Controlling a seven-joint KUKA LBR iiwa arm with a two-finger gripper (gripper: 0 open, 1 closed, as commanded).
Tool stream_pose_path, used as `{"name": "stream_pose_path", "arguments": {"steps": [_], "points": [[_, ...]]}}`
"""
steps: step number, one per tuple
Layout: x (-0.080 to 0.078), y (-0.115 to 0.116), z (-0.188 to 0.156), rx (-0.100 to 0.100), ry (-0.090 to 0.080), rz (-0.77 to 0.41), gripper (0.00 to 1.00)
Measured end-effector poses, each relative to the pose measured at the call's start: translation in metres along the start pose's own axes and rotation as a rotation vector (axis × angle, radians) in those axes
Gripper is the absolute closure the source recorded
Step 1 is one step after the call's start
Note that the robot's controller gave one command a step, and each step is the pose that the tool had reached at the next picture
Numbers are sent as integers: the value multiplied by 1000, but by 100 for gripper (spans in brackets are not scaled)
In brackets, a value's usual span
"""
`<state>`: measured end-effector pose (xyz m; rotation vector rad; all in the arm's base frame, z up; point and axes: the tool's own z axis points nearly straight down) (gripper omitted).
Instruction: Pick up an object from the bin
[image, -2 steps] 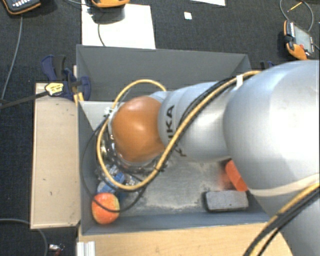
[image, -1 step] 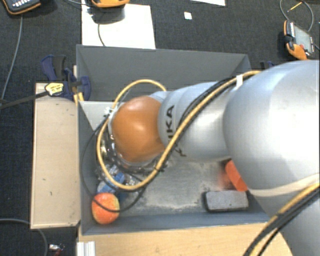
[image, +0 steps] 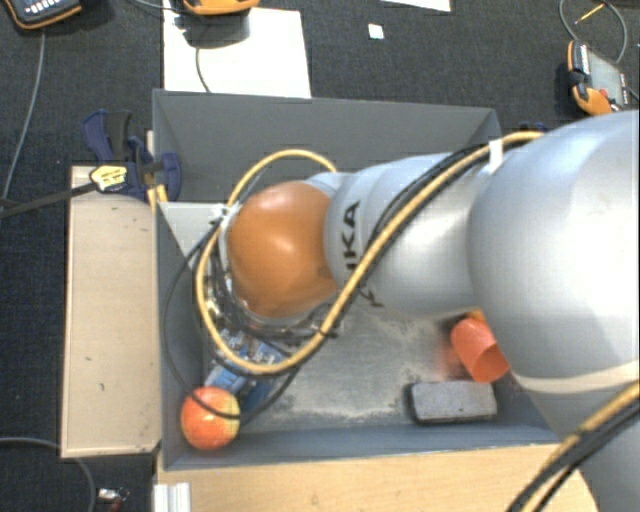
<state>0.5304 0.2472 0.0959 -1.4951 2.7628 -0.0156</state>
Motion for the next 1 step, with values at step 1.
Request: {"name": "stream_pose_path", "arguments": {"steps": [1], "points": [[-1,1,-54,-1,1,-1,100]]}}
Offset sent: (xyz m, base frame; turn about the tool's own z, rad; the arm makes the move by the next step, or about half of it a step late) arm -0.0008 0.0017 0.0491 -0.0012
